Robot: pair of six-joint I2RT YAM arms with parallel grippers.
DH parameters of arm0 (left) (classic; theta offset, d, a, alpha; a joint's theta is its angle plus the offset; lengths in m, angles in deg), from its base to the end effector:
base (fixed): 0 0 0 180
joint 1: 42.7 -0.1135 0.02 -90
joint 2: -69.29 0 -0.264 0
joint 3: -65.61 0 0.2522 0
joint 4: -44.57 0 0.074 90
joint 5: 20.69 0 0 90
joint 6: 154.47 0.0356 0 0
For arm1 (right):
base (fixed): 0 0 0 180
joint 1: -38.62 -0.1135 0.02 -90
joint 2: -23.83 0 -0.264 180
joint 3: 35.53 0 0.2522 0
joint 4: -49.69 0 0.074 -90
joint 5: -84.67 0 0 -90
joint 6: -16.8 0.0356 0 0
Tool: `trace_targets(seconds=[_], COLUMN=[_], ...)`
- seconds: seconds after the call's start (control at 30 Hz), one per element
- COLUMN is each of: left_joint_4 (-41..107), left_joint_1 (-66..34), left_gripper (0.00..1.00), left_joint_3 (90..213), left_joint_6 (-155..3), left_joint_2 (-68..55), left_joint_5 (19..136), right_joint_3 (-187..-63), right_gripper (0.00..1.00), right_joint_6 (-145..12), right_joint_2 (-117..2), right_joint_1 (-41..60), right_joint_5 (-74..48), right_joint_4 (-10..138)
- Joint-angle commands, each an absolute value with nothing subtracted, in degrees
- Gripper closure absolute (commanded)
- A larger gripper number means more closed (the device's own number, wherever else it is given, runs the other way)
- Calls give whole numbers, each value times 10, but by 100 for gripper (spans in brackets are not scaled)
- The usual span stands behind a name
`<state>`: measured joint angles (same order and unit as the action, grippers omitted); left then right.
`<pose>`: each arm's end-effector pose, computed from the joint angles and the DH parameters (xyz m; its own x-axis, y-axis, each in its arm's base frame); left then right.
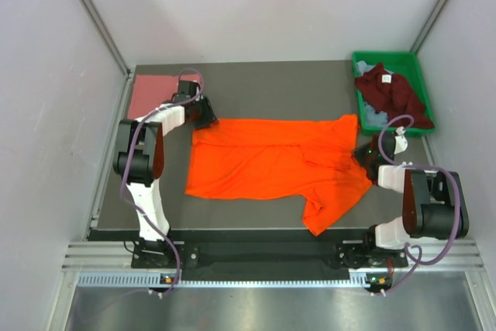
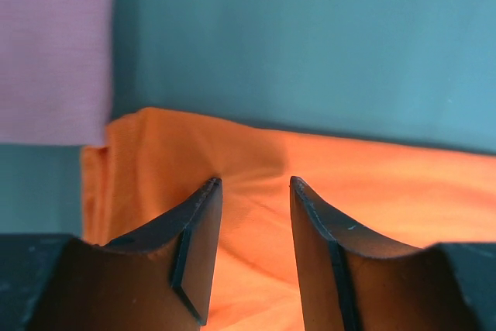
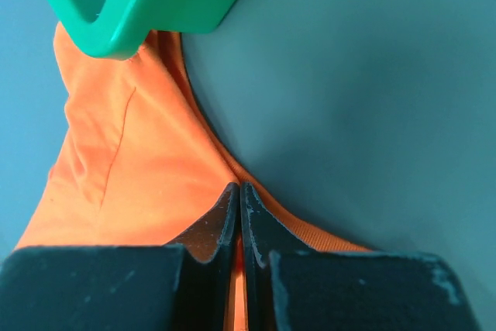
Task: Fold and stack the t-shirts
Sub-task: Fold the tshirt
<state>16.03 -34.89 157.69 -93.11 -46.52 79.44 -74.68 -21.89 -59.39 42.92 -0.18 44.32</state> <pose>0.4277 -0.0650 0.1634 -0.8029 -0.3661 -0.4704 -0.1646 0.8946 -0.4154 0.2545 -0.0223 0.1318 -0.2769 0.8004 -0.5317 0.5770 0.5810 0.5741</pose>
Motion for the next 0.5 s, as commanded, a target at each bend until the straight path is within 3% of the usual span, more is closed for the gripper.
trace_targets(seconds=[0.0, 0.27, 0.37, 0.47], left_joint_4=[114, 125, 129, 134], left_joint_1=[-358, -358, -357, -356], left_gripper=[53, 53, 53, 53], left_joint_3=[1549, 1562, 1562, 1558], left_joint_6=[-928, -921, -921, -918], left_joint_2=[-456, -428, -426, -432], left_joint_5=[706, 761, 767, 769], right_joint_3=[-735, -798, -856, -921], right_gripper=[97, 79, 78, 85], right_joint_6=[-197, -260, -308, -357], right_joint_2=[-576, -490, -494, -536], right_joint_1=[428, 395, 366, 344], right_joint_5=[25, 65, 90, 77], right_joint_4=[443, 562, 593, 605])
